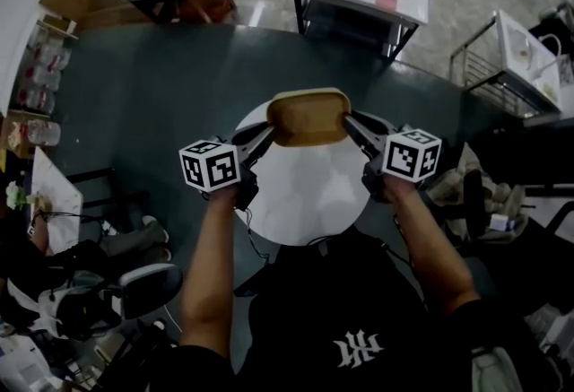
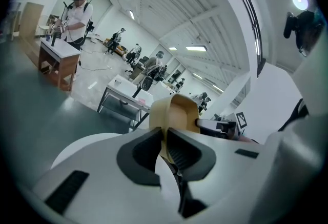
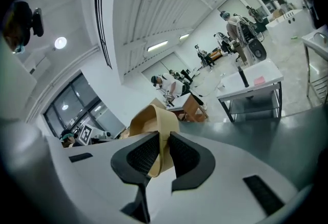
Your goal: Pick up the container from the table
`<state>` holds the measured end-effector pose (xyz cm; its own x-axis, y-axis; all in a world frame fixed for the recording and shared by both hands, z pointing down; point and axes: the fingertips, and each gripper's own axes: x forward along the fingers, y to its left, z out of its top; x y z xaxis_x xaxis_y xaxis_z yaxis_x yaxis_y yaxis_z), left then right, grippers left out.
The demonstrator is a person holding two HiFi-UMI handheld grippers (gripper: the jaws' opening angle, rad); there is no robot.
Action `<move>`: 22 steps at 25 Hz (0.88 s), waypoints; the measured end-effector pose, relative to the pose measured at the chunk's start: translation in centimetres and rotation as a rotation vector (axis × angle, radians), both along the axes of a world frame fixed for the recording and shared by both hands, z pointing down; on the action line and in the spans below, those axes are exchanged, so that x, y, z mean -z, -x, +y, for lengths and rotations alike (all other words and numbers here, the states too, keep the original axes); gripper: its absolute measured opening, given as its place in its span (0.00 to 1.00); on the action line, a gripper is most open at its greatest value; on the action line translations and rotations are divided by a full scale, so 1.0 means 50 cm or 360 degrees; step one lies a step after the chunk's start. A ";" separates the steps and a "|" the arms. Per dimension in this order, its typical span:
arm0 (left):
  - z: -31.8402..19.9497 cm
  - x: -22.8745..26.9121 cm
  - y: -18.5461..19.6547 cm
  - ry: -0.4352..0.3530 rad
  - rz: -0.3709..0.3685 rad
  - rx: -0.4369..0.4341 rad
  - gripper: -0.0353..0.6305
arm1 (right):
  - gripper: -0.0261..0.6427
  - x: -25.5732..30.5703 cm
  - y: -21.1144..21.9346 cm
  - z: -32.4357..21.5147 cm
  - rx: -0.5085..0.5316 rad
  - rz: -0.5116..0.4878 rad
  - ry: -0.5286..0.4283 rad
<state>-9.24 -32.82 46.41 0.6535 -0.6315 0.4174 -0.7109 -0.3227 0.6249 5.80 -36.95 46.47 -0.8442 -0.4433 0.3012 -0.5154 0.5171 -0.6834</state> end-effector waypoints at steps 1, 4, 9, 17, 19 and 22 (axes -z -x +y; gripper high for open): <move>-0.001 0.014 -0.001 -0.0020 -0.0006 0.0002 0.11 | 0.16 0.018 0.000 -0.004 0.0004 -0.0007 -0.0037; -0.008 0.060 -0.003 -0.0079 -0.0014 -0.0005 0.11 | 0.16 0.091 0.003 -0.021 -0.0016 -0.0056 -0.0162; -0.014 0.132 -0.015 -0.0201 -0.0012 0.0016 0.11 | 0.16 0.179 -0.004 -0.032 -0.0019 -0.0121 -0.0310; -0.007 0.252 -0.031 -0.0401 -0.0018 -0.0003 0.11 | 0.16 0.275 -0.027 -0.012 -0.0018 -0.0194 -0.0466; 0.001 0.287 -0.035 -0.0455 -0.0027 -0.0011 0.11 | 0.16 0.300 -0.033 -0.003 -0.0017 -0.0221 -0.0501; 0.006 0.331 -0.054 -0.0529 -0.0054 -0.0027 0.11 | 0.16 0.337 -0.051 0.000 -0.0022 -0.0268 -0.0554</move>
